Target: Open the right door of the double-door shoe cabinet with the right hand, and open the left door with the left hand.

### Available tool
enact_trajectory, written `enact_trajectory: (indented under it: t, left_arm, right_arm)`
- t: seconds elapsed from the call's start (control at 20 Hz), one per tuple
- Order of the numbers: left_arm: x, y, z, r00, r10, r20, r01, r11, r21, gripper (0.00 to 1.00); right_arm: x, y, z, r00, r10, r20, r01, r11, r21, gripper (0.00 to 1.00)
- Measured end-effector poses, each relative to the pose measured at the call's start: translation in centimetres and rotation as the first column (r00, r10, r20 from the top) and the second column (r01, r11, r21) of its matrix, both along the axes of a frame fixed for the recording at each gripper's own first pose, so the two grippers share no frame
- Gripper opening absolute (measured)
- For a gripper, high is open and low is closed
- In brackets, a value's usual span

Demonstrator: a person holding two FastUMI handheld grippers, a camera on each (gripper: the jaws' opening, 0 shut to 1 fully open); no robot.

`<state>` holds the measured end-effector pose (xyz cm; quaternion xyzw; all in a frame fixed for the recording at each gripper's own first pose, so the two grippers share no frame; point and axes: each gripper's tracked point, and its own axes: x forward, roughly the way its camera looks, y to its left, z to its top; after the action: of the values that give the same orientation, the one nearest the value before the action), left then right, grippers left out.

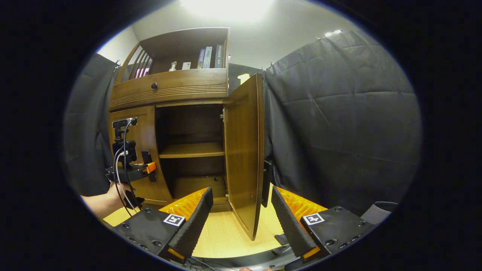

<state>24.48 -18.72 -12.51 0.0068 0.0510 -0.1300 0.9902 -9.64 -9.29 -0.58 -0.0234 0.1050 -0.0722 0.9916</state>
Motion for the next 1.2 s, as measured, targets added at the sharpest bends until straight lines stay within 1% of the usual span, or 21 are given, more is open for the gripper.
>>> enact_trajectory:
  t: [0.15,0.3,0.4,0.5,0.75,1.0,1.2]
  left_arm:
    - [-1.1,0.2,0.1,1.0,-0.006,-0.001,0.006,1.0,0.0,0.05]
    - [-2.8,0.5,0.2,0.999,-0.035,-0.008,0.035,0.999,-0.005,0.05]
    - [-4.3,0.9,0.3,0.998,-0.059,-0.013,0.059,0.998,-0.01,0.03]
    - [-5.7,1.6,0.2,0.997,-0.077,-0.014,0.077,0.997,-0.008,0.04]
    - [-9.4,3.6,0.4,0.995,-0.101,-0.013,0.101,0.995,-0.009,0.04]
    - [-12.4,6.3,0.3,0.995,-0.095,-0.001,0.095,0.995,-0.01,0.05]
    - [-14.2,8.5,0.3,0.997,-0.083,0.007,0.083,0.996,-0.017,0.05]
  right_arm:
    - [-0.2,0.2,0.1,1.0,-0.003,0.011,0.003,1.0,0.006,0.93]
    - [-0.3,0.4,-0.1,1.0,-0.001,0.018,0.001,1.0,0.022,0.93]
    - [-0.1,0.8,-0.1,1.0,0.007,0.022,-0.007,0.999,0.035,0.93]
    - [0.1,1.1,-0.4,1.0,0.017,0.025,-0.019,0.999,0.05,0.93]
    - [0.9,2.7,-0.9,0.998,0.057,0.025,-0.059,0.995,0.083,0.93]
    - [1.9,4.2,-1.5,0.995,0.102,0.02,-0.104,0.989,0.107,0.93]
    - [3.0,5.7,-1.8,0.988,0.152,0.008,-0.152,0.983,0.107,0.93]
